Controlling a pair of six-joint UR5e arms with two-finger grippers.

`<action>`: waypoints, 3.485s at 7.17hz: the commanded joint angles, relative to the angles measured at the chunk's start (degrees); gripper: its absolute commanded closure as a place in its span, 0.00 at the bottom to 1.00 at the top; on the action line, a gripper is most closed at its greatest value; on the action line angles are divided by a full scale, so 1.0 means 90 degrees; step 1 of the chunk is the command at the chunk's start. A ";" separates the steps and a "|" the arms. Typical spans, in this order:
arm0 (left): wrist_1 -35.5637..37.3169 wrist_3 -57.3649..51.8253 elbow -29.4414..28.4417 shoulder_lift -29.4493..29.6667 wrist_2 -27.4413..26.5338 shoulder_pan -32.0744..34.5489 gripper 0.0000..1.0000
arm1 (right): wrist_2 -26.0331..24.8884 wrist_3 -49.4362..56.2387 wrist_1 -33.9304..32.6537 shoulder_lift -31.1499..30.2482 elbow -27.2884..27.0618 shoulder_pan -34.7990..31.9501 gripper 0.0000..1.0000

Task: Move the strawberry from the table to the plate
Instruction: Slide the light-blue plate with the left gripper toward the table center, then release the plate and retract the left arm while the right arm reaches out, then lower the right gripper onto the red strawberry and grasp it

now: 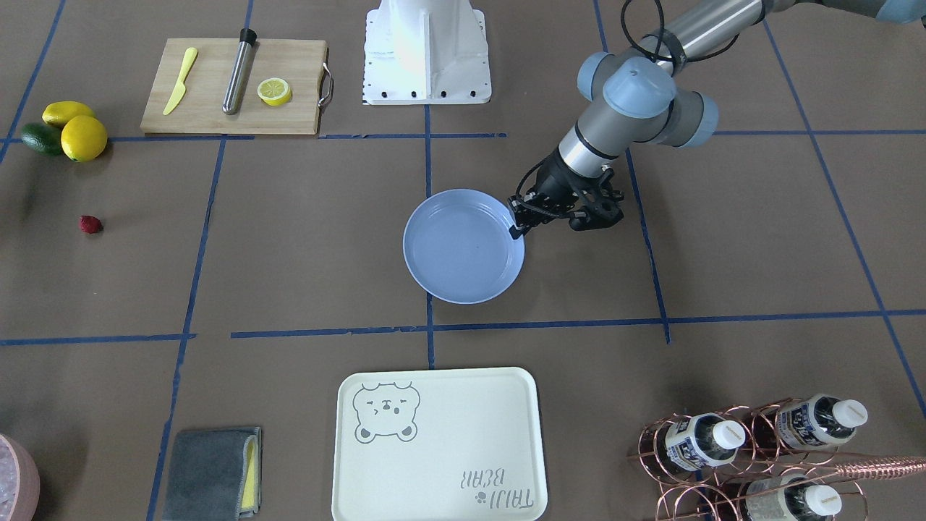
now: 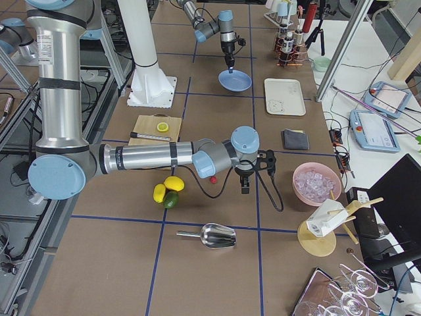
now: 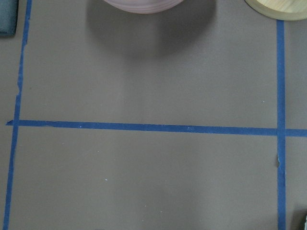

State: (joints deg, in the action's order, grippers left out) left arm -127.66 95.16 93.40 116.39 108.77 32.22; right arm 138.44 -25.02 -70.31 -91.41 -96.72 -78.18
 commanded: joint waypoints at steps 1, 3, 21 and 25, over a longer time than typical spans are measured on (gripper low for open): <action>0.0481 0.0022 0.0023 0.0211 -0.0619 -0.0550 1.00 | -0.0011 -0.0139 -0.0001 0.0000 -0.0064 0.0103 0.00; 0.0493 0.0022 -0.0064 0.0299 -0.0766 -0.0737 1.00 | -0.0002 -0.0227 -0.0001 -0.0010 -0.0103 0.0132 0.00; 0.2465 -0.1658 0.1800 -0.0052 -0.0122 0.0815 0.00 | -0.1965 -0.1566 0.0878 -0.0664 -0.0279 0.2994 0.06; 0.2465 -0.1658 0.1790 -0.0052 -0.0122 0.0834 0.00 | -0.1906 -0.1585 0.0868 -0.0645 -0.0220 0.3003 0.33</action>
State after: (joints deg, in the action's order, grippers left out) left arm -105.47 80.24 109.52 115.93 107.67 39.67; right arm 121.12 -39.19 -62.49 -97.22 -98.69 -51.19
